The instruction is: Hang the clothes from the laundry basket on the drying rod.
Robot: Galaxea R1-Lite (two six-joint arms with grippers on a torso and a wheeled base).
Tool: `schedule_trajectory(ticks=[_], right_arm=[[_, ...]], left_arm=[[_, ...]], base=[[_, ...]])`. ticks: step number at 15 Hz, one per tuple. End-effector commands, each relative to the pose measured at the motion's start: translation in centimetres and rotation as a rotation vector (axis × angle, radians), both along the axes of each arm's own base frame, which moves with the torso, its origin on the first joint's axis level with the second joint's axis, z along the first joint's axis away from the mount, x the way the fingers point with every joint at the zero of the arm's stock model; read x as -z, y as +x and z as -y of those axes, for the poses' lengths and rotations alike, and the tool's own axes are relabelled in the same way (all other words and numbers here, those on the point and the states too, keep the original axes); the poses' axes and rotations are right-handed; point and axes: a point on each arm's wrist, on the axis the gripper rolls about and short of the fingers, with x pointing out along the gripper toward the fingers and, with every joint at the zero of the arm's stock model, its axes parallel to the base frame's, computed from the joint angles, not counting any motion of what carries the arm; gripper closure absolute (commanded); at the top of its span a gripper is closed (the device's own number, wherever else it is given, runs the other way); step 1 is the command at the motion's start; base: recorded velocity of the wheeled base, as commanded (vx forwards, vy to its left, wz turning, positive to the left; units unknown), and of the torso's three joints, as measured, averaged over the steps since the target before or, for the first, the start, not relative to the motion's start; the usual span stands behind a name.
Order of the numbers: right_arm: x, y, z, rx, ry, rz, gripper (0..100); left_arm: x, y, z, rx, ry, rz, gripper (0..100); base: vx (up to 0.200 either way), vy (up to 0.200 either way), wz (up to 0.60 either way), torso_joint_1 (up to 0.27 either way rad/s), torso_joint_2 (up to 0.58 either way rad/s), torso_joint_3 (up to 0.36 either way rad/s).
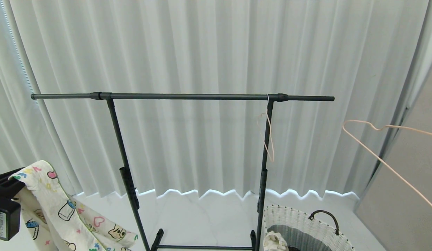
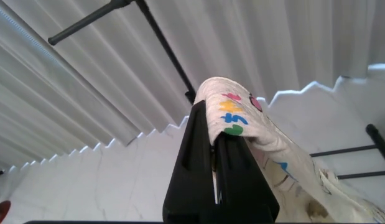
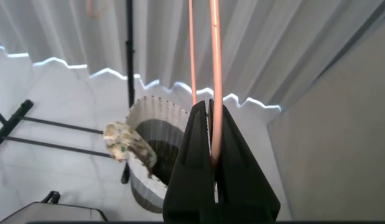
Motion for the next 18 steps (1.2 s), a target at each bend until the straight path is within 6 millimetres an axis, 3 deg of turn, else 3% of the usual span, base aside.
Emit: schedule_trajectory(ticks=[1,7,12,14,18], right_arm=[[-0.3,0.0,-0.2,-0.05,0.004,0.026,100],[0.3,-0.3,-2.1,-0.443,0.019,0.003,100],[1.6,0.4,-4.4,-0.719,0.0,-0.128,100],[1.8,0.4,-5.4,-0.815,-0.003,-0.173,100],[1.9,0.2,-6.9,-0.92,0.039,-0.255,100]], left_arm=[[0.1,0.2,0.1,0.008,0.001,-0.009,100],[0.3,0.2,0.6,0.065,0.003,-0.019,100],[1.2,0.2,2.4,0.241,0.016,-0.063,100],[0.2,2.1,3.5,0.259,0.004,-0.087,100],[-0.9,7.9,6.5,0.125,-0.191,-0.164,100]], base=[[0.0,0.2,0.0,-0.002,0.0,0.002],[0.0,0.2,0.0,0.0,0.0,0.002],[0.0,0.0,0.0,0.0,0.0,0.0],[0.0,0.0,0.0,0.0,0.0,0.0],[0.0,0.0,0.0,0.0,0.0,0.0]])
